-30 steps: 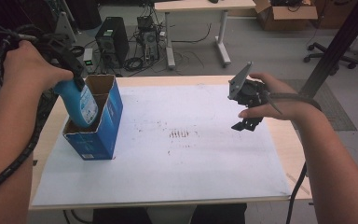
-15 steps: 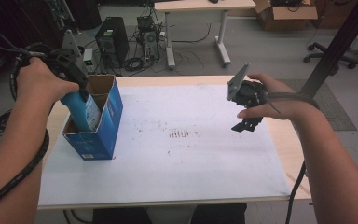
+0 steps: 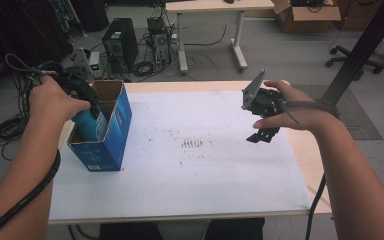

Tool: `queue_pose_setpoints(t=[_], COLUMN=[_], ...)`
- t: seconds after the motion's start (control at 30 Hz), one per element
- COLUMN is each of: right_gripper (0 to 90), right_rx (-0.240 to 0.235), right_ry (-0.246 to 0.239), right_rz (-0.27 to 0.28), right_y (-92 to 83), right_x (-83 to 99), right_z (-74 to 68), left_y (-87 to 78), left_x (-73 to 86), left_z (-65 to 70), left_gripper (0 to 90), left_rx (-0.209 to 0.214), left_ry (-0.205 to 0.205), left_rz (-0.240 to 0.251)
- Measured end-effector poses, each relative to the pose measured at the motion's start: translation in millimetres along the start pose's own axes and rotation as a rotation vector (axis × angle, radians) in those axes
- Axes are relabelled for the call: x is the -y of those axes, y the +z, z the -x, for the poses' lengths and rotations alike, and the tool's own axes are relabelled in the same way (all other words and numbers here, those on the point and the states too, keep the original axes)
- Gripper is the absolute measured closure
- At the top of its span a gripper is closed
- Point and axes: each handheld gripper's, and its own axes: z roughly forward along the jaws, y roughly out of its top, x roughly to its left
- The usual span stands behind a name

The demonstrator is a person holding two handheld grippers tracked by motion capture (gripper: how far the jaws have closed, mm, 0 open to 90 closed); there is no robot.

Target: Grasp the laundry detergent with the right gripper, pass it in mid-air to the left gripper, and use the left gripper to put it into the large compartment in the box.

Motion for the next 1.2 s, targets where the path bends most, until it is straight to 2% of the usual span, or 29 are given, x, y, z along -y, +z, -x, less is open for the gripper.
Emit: queue_pose_setpoints(t=[0.33,0.87,1.0,1.2], right_gripper=[3.3,3.3,3.3,3.3], right_rx=[-0.002,-0.006,-0.012,-0.015], right_ry=[-0.003,-0.002,-0.003,-0.007], right_rz=[0.001,0.006,-0.009,-0.025], right_y=[3.0,5.0,5.3,4.1], right_x=[0.6,4.6,4.4,1.3], right_z=[-0.7,-1.5,-0.6,1.9], left_y=[21.2,45.0,49.2,55.0], left_x=[-2.3,-4.9,-5.3,-6.3], left_z=[-0.2,-0.1,-0.1,-0.3], left_gripper=[38.1,38.0,37.9,37.9], left_rx=[0.002,-0.007,-0.019,-0.015], left_ry=[-0.003,0.000,-0.001,-0.001], left_rz=[-0.014,-0.026,-0.025,-0.029])
